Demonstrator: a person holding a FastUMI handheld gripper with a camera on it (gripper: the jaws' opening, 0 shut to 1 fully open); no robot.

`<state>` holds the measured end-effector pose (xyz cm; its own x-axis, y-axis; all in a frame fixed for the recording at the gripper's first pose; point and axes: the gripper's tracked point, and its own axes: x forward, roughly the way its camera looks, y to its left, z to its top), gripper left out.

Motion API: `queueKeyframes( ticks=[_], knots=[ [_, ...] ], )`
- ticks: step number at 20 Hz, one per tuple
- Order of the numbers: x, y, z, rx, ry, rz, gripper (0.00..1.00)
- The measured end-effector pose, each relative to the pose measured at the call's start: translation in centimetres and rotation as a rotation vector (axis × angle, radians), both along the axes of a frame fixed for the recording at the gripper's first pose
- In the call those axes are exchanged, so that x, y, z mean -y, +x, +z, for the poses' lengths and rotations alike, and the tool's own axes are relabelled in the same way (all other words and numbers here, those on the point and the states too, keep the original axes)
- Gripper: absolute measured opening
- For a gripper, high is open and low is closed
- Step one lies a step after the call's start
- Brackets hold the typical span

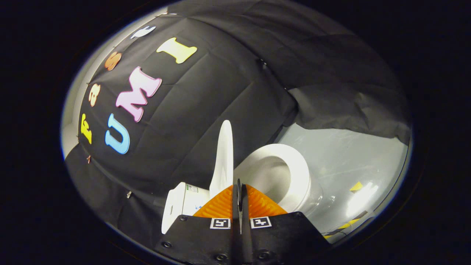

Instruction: Open the toilet lid.

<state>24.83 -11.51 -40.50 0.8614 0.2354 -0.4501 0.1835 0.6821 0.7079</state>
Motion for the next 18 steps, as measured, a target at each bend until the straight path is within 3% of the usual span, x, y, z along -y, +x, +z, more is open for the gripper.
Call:
queueKeyframes(
  ticks=[7,18],
  knots=[
    [-5.8,-0.1,6.3,0.055,-0.302,0.019,0.05],
    [-14.7,-0.9,12.3,0.126,-0.577,0.033,0.05]
  ],
)
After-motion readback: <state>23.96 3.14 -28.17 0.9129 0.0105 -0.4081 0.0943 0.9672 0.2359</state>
